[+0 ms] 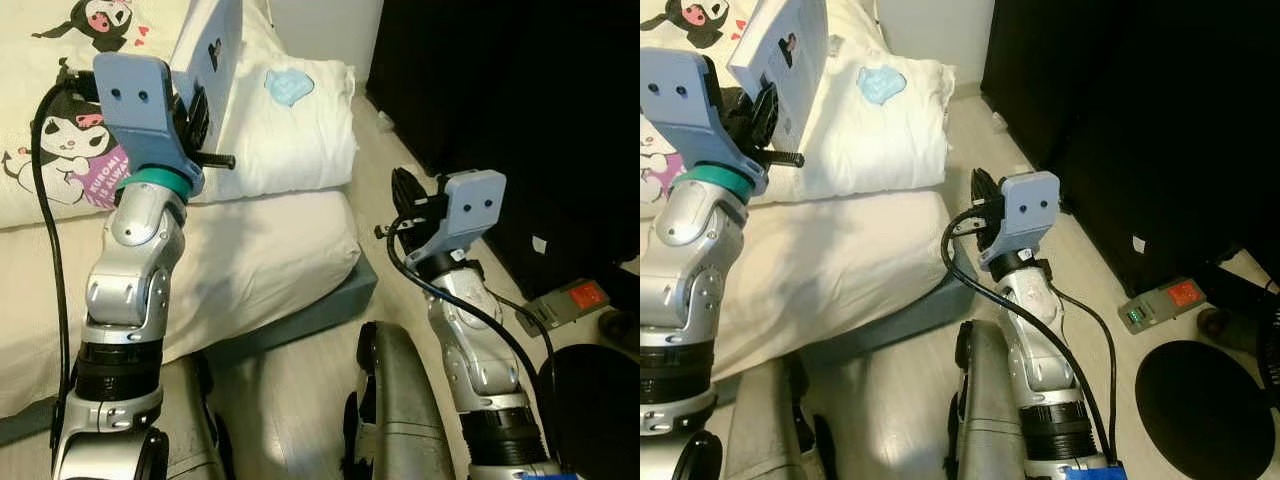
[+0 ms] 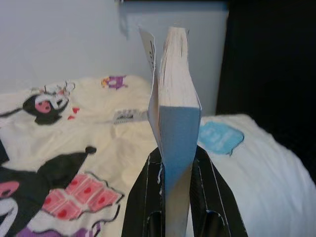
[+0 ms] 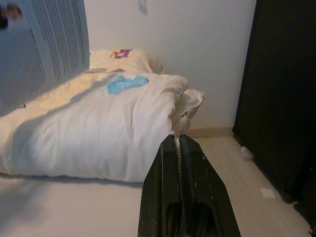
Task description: Clean up the room
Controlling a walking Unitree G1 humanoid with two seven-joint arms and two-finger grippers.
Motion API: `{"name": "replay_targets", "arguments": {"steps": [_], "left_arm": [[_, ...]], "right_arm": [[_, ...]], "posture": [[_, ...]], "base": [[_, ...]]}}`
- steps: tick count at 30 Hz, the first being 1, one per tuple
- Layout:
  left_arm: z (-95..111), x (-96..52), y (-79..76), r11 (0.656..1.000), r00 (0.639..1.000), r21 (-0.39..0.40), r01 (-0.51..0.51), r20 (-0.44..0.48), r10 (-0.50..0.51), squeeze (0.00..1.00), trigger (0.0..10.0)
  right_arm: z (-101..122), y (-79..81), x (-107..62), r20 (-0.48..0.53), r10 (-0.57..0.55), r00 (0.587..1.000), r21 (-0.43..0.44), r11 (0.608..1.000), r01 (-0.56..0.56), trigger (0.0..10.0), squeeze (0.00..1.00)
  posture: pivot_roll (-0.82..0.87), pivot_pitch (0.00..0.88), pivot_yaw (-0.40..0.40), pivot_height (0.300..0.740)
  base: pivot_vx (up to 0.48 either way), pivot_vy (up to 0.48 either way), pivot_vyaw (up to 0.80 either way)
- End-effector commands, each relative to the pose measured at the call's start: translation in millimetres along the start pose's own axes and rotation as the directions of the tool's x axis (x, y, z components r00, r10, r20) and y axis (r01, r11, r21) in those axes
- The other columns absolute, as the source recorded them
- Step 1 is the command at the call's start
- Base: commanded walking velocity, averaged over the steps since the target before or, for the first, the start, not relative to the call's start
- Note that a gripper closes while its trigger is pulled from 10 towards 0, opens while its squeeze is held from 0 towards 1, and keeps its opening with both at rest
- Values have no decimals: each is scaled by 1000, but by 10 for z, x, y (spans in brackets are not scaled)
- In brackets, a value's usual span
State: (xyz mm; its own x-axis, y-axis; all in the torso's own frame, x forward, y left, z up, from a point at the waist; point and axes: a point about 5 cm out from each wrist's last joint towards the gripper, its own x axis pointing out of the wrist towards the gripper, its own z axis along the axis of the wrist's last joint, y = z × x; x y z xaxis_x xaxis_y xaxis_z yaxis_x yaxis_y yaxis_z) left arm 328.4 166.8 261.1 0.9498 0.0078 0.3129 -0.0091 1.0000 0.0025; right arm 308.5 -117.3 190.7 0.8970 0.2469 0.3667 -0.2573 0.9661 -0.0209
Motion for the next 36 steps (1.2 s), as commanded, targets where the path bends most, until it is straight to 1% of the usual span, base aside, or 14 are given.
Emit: {"name": "replay_targets", "arguments": {"steps": [1,5,9,14,20,23,25,33,36], "left_arm": [[-73,-28,67,1000,999,5,-23,-26,23,0,10000],[-94,-37,87,999,999,5,-33,-33,34,0,10000],[-80,-36,68,1000,999,8,-28,-27,28,0,10000],[-74,-28,57,1000,999,8,-23,-24,23,0,10000],[-68,-10,44,1000,1000,9,-16,-17,16,0,10000],[-68,-9,43,1000,1000,9,-16,-17,16,0,10000],[-62,-6,31,1000,1000,6,-12,-13,12,0,10000],[-62,1,22,1000,1000,3,-4,-13,4,0,10000],[-68,1,21,1000,1000,4,-3,-15,3,0,10000]], "right_arm": [[14,1,3,11,-4,1000,-7,1000,4,10000,0],[17,-3,2,12,-4,1000,-7,1000,4,10000,0],[19,-9,0,10,0,1000,-9,1000,0,10000,0],[19,-11,-2,10,-2,1000,-10,1000,2,10000,0],[20,-19,0,10,-4,1000,-12,1000,4,10000,0],[19,-20,1,10,-3,1000,-12,1000,4,10000,0],[18,-21,1,10,-1,1000,-12,1000,2,10000,0],[27,-31,5,14,-4,1000,-16,1000,4,10000,0],[27,-34,5,14,-4,1000,-16,1000,5,10000,0]], "posture": [[-80,123,10,594],[-79,123,8,609],[-79,124,7,629],[-81,124,9,644],[-84,124,11,679],[-83,123,10,684],[-84,118,9,699],[-86,110,9,729],[-86,110,9,734]], "base": [[0,0,0],[0,0,0],[0,0,0],[0,0,0],[0,0,0],[0,0,0],[0,0,0],[0,0,0],[0,0,0]]}}
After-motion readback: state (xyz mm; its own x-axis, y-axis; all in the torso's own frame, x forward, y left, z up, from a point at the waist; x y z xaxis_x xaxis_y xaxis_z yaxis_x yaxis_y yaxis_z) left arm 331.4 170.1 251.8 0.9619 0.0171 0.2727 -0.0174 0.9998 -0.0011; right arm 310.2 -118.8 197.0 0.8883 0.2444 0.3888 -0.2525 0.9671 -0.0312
